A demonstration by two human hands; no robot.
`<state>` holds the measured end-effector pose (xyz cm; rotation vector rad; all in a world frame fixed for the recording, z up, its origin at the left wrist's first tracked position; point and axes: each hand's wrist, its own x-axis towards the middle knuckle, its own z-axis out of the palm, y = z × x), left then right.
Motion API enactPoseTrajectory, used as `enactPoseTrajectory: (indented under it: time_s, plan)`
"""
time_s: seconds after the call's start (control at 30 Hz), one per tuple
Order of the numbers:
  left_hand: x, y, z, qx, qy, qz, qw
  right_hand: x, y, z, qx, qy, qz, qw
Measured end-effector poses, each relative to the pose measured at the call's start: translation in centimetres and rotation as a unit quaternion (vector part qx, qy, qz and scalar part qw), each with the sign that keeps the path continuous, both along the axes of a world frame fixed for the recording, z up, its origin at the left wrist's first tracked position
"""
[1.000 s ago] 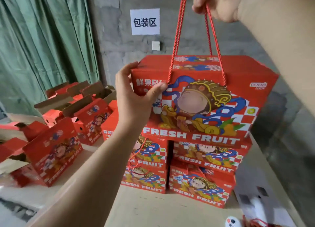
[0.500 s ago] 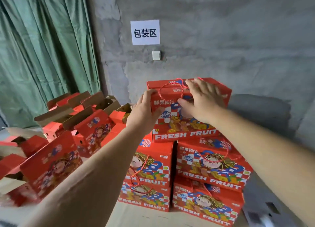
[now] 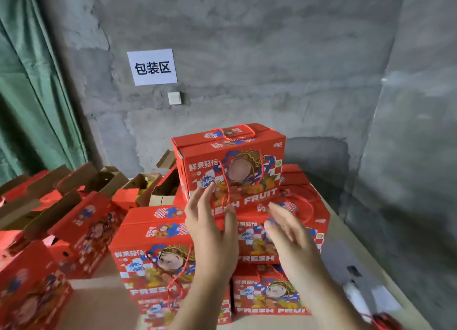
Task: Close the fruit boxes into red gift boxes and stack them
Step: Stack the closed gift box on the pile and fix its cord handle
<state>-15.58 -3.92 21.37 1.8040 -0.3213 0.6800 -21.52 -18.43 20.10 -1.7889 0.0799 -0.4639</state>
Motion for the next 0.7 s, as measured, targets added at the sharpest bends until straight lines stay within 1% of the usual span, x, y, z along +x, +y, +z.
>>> enactPoseTrajectory:
  time_s: [0.03,0.07,0.1,0.17,0.23,0.3,0.37,0.47,0.6,0.7]
  plan:
    - [-1.6,-0.8,-0.7,-0.015,0.002,-0.037,0.999,-1.4,0.2,0.1,0.020,-0.021,-0.002,1.000]
    - [-3.3,-1.5,-1.2,-0.037,0.030,-0.087,0.995,-2.6,0.3,0.3,0.037,-0.038,0.002,0.999]
    - [-5.0,-1.9,-1.3,-0.076,0.069,-0.147,0.984,-3.7,0.2,0.4,0.049,-0.052,0.006,0.997]
    - [-7.6,-2.6,-1.3,-0.155,0.141,-0.246,0.946,-5.4,-0.6,0.8,0.078,-0.074,0.002,0.994]
    - [-9.0,-3.8,-1.0,-0.184,0.165,-0.286,0.926,-6.6,-1.6,1.1,0.088,-0.078,0.009,0.993]
    - [-9.6,-5.8,-1.1,-0.191,0.182,-0.306,0.915,-7.3,-3.1,0.7,0.083,-0.071,0.016,0.994]
    - [-10.3,-8.2,-0.9,-0.174,0.197,-0.326,0.908,-8.2,-5.1,0.5,0.081,-0.075,0.013,0.994]
    - [-11.6,-12.9,-0.7,-0.161,0.202,-0.324,0.910,-9.5,-9.6,0.2,0.088,-0.086,0.014,0.992]
    - [-14.0,-22.2,-1.5,-0.174,0.209,-0.310,0.911,-11.8,-17.9,-0.6,0.093,-0.097,0.006,0.991]
    - [-16.9,-30.5,-1.1,-0.195,0.208,-0.294,0.912,-14.0,-25.7,-0.7,0.081,-0.098,0.014,0.992]
